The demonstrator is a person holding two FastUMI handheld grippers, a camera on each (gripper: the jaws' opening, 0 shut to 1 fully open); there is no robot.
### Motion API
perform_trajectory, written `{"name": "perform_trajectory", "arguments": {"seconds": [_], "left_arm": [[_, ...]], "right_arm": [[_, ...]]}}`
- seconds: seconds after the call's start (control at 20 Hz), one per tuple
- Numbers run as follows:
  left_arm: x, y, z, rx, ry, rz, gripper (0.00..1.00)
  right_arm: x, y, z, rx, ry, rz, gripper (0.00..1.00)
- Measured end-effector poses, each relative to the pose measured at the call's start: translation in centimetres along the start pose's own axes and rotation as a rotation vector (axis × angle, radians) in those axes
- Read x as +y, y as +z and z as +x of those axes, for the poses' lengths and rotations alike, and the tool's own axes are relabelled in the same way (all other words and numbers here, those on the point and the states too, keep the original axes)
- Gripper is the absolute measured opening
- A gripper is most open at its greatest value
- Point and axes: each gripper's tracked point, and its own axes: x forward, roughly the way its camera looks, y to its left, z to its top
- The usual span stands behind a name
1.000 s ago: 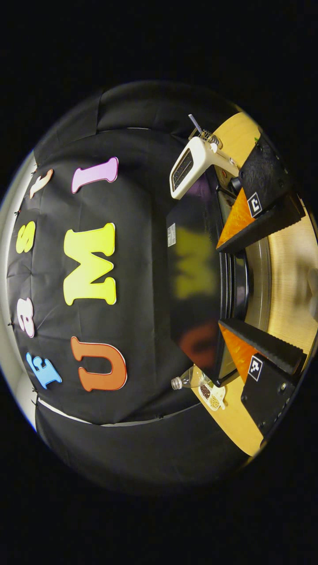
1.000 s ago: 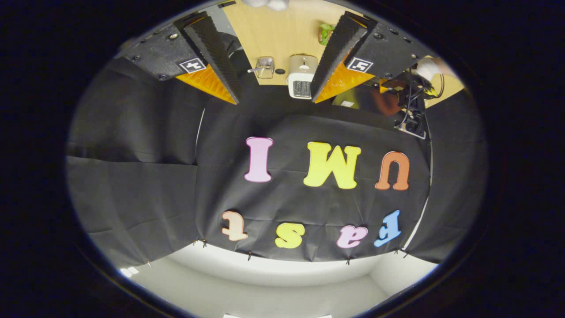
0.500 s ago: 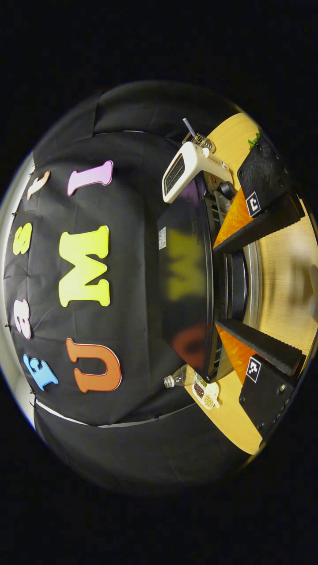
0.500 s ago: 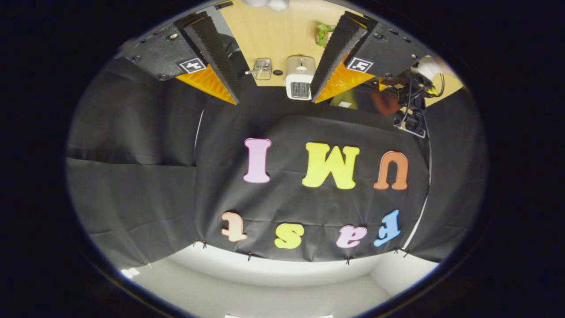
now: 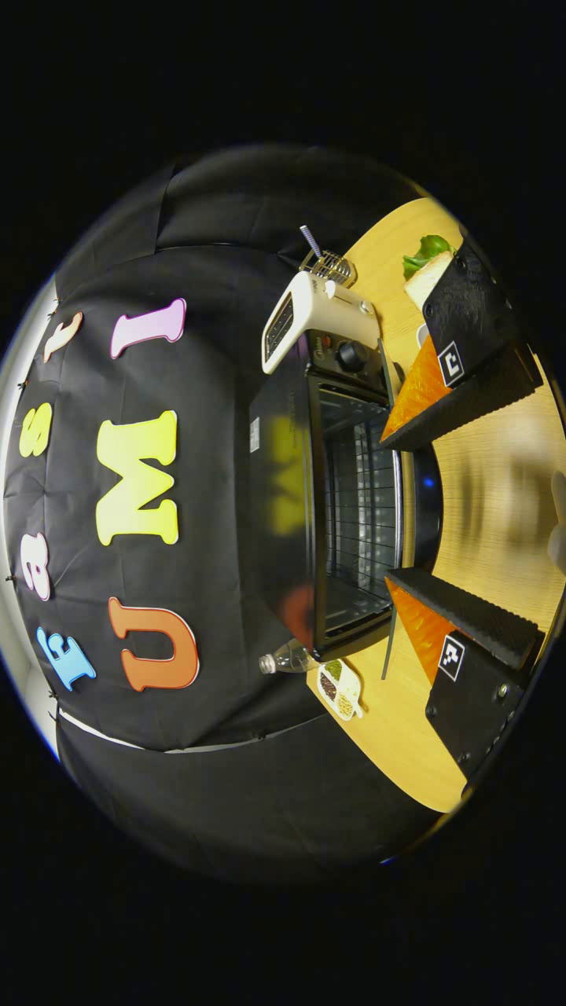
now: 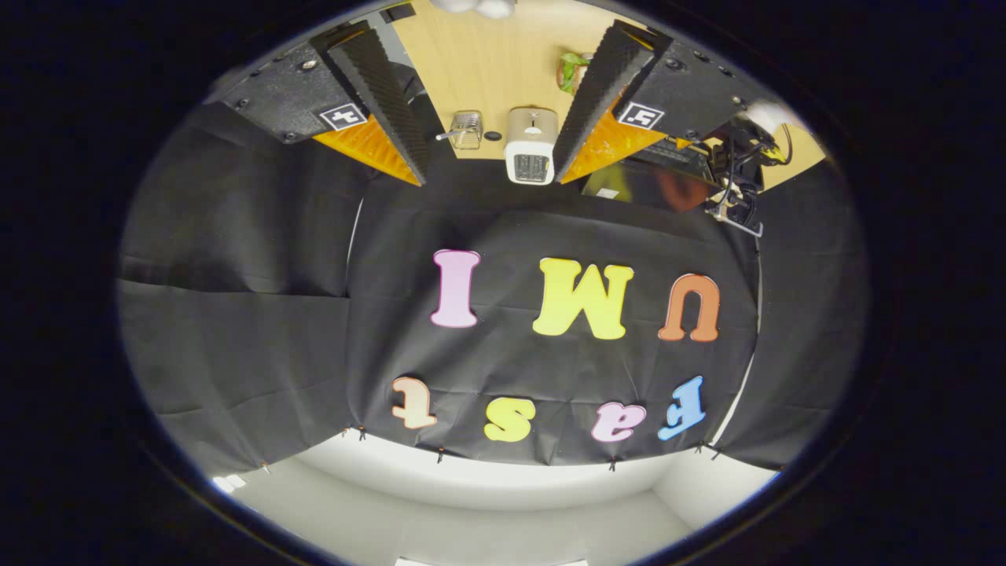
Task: Open the electric oven with the left hand, put the food in, and close the electric oven.
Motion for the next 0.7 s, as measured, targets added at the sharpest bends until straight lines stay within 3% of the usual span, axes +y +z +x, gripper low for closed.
{"name": "perform_trajectory", "arguments": {"seconds": [0.35, 0.65, 0.7], "left_arm": [[-0.6, -6.2, -1.9, 0.100, -0.038, -0.001, 0.98], [-0.8, -8.6, -2.3, 0.138, -0.040, -0.003, 0.96], [-0.8, -9.1, -2.3, 0.154, -0.040, -0.006, 1.00]], "right_arm": [[-0.5, -0.9, -1.7, 0.011, -0.007, -0.008, 1.00], [-0.9, -1.8, -2.2, 0.028, -0.014, -0.007, 1.00], [-1.0, -1.9, -2.2, 0.030, -0.014, -0.008, 1.00]]}}
